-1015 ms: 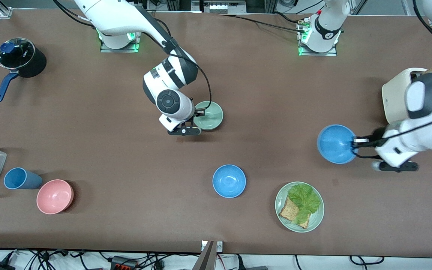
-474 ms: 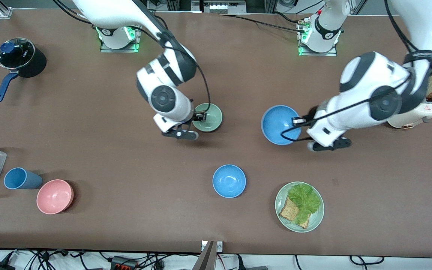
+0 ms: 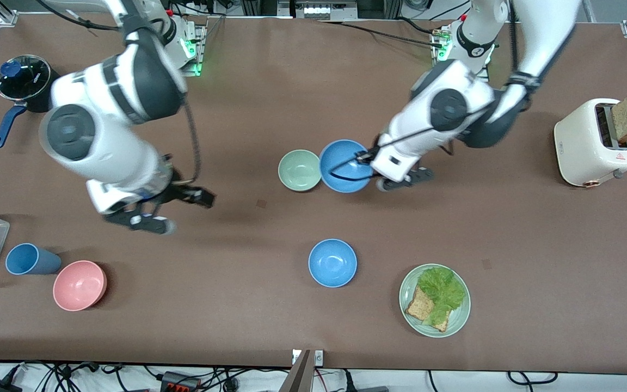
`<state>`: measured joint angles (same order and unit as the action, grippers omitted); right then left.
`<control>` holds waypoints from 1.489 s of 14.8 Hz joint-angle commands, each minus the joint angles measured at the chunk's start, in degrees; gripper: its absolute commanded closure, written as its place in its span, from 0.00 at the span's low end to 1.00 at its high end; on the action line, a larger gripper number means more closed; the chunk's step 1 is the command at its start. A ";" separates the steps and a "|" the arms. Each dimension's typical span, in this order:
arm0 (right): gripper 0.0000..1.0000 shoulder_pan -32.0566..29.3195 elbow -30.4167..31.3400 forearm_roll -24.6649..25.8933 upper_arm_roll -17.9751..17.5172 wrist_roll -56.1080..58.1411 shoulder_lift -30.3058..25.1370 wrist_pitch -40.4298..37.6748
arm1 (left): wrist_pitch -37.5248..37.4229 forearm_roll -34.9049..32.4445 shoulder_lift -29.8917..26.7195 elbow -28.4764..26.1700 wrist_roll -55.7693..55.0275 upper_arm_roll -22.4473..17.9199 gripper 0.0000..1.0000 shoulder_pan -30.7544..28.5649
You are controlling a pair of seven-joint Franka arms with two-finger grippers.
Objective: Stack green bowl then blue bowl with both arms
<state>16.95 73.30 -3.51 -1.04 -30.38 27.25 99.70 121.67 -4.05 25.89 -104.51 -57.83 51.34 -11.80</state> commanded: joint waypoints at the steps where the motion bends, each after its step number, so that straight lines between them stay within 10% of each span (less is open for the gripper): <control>1: 0.00 -6.21 -0.52 0.34 -0.54 5.49 -1.32 -0.82 | 3.91 -5.95 2.23 -0.43 -8.32 -0.10 1.00 4.30; 7: 0.00 -12.19 -0.52 0.61 -0.02 13.06 -1.67 -2.57 | 8.14 -18.27 9.08 0.62 -18.53 -1.24 1.00 10.29; 13: 0.00 -16.16 -0.61 0.17 7.09 28.16 -9.05 -7.49 | 8.23 -19.07 12.52 5.28 -19.86 -5.89 1.00 17.67; 18: 0.00 -20.73 1.40 0.25 4.65 28.89 -13.71 -6.88 | 8.41 -19.16 13.04 5.98 -20.04 -10.64 1.00 23.04; 22: 0.00 -20.38 5.70 0.87 4.64 29.23 -16.78 -7.06 | 3.69 -15.31 11.03 7.99 -19.95 -8.03 0.57 18.76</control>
<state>-2.59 74.42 -3.33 4.65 -2.03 13.82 92.50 129.77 -21.11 38.22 -99.06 -77.45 41.29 9.71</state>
